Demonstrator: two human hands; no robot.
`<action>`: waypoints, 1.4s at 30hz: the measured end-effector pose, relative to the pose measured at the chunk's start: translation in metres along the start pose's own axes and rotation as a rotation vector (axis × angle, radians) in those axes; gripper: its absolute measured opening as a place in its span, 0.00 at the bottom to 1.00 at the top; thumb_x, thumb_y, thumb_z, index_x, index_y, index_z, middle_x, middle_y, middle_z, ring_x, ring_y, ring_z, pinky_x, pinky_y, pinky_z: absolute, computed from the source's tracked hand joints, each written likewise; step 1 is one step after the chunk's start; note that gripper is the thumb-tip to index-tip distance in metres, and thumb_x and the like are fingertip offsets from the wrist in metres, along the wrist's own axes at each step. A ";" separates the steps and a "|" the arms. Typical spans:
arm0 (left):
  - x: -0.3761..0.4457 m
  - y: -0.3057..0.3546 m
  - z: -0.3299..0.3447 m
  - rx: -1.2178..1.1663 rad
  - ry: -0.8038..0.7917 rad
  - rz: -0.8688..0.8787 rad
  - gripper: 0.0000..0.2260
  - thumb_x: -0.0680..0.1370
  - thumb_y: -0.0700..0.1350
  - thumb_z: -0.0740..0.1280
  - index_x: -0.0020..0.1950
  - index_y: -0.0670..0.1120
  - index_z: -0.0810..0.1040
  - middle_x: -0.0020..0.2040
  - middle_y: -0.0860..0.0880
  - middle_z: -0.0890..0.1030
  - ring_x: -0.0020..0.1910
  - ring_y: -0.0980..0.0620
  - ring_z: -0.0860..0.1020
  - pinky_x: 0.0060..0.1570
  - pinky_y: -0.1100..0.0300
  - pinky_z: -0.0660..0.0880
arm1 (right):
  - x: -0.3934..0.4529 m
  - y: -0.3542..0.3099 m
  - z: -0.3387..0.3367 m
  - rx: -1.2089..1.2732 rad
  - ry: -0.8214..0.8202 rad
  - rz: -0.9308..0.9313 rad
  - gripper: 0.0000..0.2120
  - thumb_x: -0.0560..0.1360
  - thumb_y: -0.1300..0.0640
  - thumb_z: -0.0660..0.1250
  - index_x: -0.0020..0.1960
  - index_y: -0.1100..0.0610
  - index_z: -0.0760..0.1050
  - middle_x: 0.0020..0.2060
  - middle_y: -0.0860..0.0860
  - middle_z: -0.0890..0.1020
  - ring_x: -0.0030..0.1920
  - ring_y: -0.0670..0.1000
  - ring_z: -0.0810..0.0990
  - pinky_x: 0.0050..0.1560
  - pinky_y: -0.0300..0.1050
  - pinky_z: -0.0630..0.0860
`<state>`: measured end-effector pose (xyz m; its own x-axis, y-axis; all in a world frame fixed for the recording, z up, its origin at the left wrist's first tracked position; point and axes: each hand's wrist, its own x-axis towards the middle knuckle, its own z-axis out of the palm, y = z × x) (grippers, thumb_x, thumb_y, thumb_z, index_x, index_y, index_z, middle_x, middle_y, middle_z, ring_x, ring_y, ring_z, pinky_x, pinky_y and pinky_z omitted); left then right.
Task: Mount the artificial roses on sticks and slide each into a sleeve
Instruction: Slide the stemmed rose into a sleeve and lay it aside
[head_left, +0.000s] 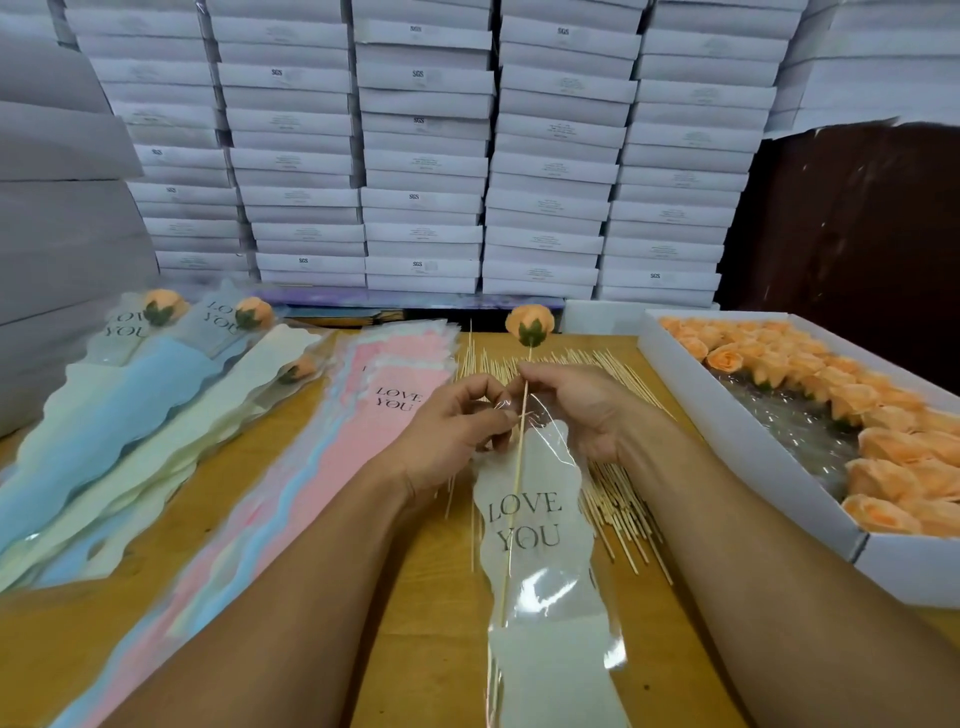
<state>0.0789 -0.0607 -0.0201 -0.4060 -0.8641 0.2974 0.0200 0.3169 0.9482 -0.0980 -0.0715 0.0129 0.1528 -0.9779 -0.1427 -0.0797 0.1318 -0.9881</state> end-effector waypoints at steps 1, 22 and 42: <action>0.000 0.000 0.000 0.012 0.004 -0.001 0.05 0.77 0.37 0.67 0.43 0.45 0.76 0.34 0.48 0.80 0.33 0.53 0.75 0.35 0.63 0.71 | -0.002 -0.001 0.001 -0.008 0.010 -0.015 0.15 0.81 0.52 0.65 0.42 0.58 0.83 0.37 0.55 0.83 0.40 0.53 0.78 0.47 0.50 0.73; -0.005 0.010 0.004 0.018 -0.012 -0.027 0.06 0.77 0.33 0.67 0.43 0.42 0.77 0.33 0.45 0.78 0.32 0.51 0.71 0.36 0.58 0.66 | -0.002 -0.001 0.000 0.237 0.035 0.017 0.22 0.81 0.36 0.59 0.60 0.52 0.78 0.35 0.51 0.84 0.30 0.48 0.81 0.34 0.43 0.72; -0.005 0.015 0.006 -0.016 0.104 -0.032 0.04 0.78 0.38 0.70 0.43 0.43 0.78 0.42 0.42 0.75 0.37 0.52 0.72 0.40 0.58 0.69 | 0.001 0.007 -0.004 0.122 -0.034 -0.058 0.13 0.77 0.56 0.63 0.39 0.55 0.84 0.41 0.56 0.82 0.36 0.52 0.81 0.39 0.48 0.78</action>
<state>0.0758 -0.0492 -0.0076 -0.3099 -0.9098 0.2759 0.0235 0.2828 0.9589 -0.1026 -0.0724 0.0064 0.1874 -0.9786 -0.0855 0.0505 0.0965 -0.9941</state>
